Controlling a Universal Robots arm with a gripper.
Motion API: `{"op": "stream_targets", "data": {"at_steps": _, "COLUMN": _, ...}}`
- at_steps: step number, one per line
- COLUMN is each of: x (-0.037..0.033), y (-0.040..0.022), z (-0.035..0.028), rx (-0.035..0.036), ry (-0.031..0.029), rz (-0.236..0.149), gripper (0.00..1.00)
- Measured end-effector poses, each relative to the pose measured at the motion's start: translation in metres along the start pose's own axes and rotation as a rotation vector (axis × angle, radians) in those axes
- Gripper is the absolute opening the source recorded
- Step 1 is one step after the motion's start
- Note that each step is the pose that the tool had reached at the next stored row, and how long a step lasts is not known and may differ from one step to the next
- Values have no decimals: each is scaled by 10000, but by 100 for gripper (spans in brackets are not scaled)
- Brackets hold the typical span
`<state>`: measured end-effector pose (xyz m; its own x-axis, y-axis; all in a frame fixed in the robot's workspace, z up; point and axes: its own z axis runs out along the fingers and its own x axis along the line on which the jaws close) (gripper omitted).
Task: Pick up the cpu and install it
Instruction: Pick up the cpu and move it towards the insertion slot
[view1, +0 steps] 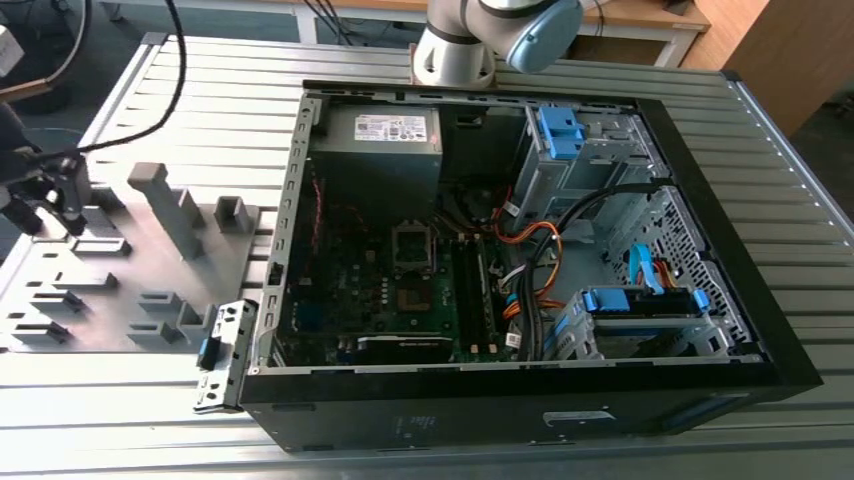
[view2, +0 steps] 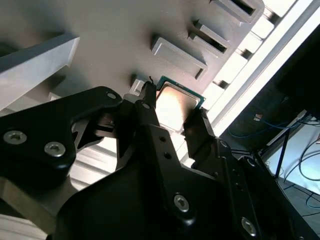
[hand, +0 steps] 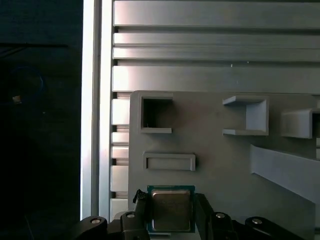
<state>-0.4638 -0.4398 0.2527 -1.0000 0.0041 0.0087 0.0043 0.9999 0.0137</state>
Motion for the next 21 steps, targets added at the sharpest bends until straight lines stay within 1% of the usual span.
{"op": "stream_targets", "data": {"at_steps": 21, "x": 8, "y": 13, "z": -953, "rx": -2, "ry": 0, "rz": 0, "gripper": 47}}
